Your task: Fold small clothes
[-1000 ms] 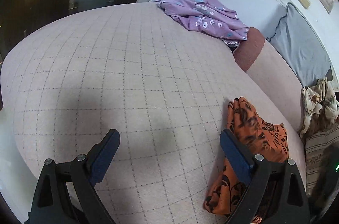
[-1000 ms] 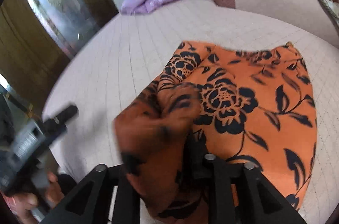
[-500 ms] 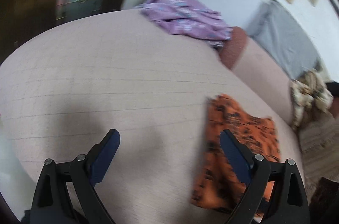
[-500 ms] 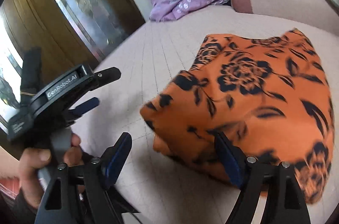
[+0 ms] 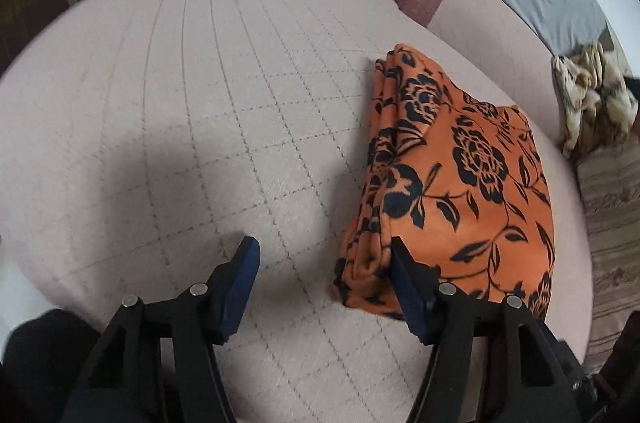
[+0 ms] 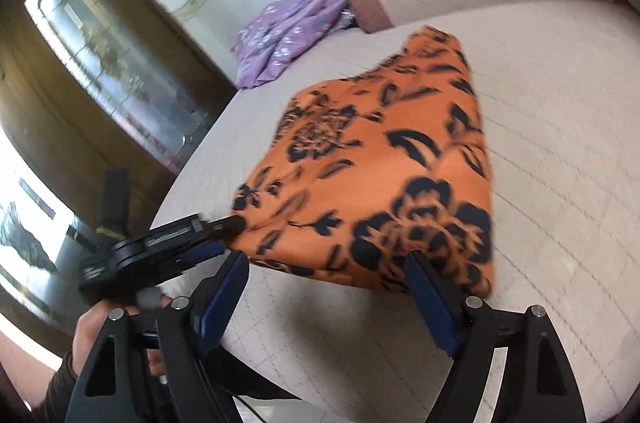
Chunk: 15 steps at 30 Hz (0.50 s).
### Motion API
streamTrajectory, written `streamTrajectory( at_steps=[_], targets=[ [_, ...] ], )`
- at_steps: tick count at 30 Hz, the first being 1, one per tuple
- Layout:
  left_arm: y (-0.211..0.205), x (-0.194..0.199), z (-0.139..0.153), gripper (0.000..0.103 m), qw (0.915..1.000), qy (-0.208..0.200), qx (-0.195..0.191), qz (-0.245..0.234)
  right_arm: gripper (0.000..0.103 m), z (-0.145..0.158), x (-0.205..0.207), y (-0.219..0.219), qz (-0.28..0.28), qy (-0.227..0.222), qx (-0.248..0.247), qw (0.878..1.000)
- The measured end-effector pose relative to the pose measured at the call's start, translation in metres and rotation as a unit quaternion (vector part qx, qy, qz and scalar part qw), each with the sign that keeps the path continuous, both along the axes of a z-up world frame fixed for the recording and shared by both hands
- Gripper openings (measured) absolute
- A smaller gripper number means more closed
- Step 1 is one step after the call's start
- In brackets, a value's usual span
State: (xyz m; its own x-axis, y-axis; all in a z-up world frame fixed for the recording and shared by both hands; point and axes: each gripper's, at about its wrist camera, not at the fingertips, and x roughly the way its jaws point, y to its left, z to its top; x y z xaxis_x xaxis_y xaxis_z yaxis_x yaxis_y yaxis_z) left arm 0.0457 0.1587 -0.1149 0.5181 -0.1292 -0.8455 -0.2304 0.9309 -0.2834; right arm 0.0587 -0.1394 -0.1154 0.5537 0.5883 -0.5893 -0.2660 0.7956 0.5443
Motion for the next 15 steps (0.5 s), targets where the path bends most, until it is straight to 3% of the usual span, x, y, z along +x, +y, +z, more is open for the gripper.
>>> streamTrajectory(
  at_steps=[4, 7, 10, 15],
  targets=[
    [-0.006, -0.008, 0.026, 0.066, 0.9981, -0.037, 0.049, 0.000, 0.083, 0.006, -0.002, -0.011, -0.004, -0.004, 0.026, 1.000],
    [-0.015, -0.013, 0.057, 0.068, 0.9915, -0.097, 0.087, -0.001, 0.083, 0.016, -0.009, -0.029, -0.015, -0.014, 0.047, 0.999],
    [-0.031, -0.007, 0.073, 0.078, 0.9842, -0.137, 0.107, -0.032, 0.083, 0.016, -0.005, -0.056, -0.046, 0.001, 0.064, 0.997],
    [-0.059, 0.032, 0.052, 0.079, 0.9813, -0.123, 0.122, -0.084, 0.084, -0.006, 0.036, -0.091, -0.086, 0.078, 0.111, 0.987]
  ],
)
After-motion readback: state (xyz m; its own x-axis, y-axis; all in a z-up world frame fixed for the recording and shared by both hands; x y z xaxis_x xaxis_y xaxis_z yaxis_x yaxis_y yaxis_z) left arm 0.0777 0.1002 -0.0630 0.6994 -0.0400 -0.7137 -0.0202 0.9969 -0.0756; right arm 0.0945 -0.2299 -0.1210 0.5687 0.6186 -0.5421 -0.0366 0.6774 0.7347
